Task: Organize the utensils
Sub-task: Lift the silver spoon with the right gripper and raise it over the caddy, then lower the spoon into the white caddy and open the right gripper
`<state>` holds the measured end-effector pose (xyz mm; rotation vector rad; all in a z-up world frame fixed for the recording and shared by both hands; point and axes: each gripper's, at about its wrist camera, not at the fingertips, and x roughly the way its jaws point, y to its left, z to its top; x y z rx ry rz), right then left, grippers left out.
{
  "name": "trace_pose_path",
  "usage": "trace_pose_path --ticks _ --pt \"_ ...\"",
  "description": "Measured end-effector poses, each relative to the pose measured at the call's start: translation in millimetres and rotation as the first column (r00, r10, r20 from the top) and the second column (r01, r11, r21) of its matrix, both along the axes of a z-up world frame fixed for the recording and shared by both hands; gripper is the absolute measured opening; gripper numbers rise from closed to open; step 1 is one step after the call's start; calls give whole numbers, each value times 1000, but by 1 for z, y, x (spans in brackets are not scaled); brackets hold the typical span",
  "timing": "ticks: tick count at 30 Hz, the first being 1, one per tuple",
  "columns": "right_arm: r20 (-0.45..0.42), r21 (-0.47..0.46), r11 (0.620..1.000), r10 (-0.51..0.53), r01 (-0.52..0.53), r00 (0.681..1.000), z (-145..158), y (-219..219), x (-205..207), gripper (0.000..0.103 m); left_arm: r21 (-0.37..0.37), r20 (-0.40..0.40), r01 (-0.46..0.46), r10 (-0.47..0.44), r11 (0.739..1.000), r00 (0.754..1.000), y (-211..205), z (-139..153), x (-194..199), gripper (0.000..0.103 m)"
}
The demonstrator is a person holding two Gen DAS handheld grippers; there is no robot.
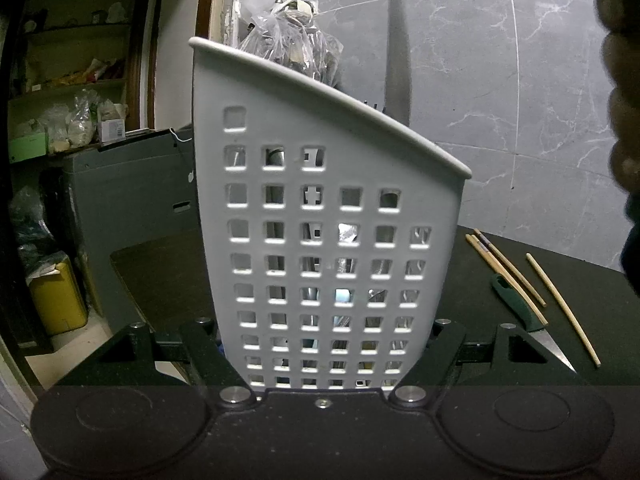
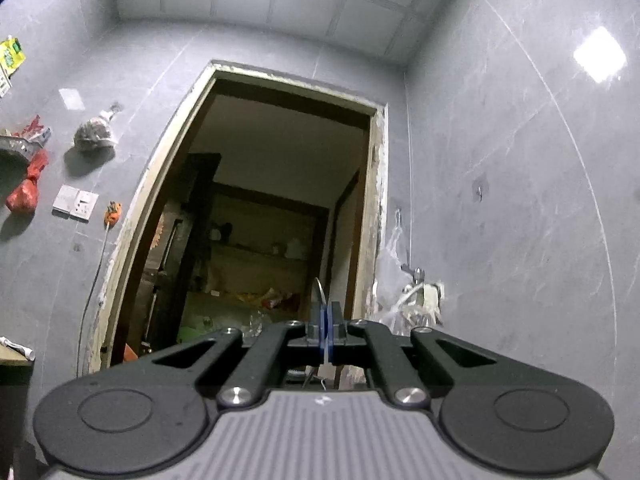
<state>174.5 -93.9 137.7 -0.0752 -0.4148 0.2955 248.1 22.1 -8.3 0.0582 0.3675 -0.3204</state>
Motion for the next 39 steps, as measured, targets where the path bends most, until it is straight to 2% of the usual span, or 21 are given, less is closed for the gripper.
trace_pose_path --ticks 7,18,24,39 --pt "-178 8 1000 9 -7 984 -3 5 30 2 5 -6 -3 3 1000 1000 -1 2 1 76" --pt "-326 32 999 27 -18 945 -23 -2 54 2 11 -11 -1 1 1000 1000 -2 4 1 76" --pt "-367 23 1000 21 -13 930 -28 -1 60 2 11 -12 -1 1 1000 1000 -2 5 1 76" --pt "-382 12 1000 25 -22 924 -30 -1 60 2 10 -13 -1 1 1000 1000 -2 5 1 76"
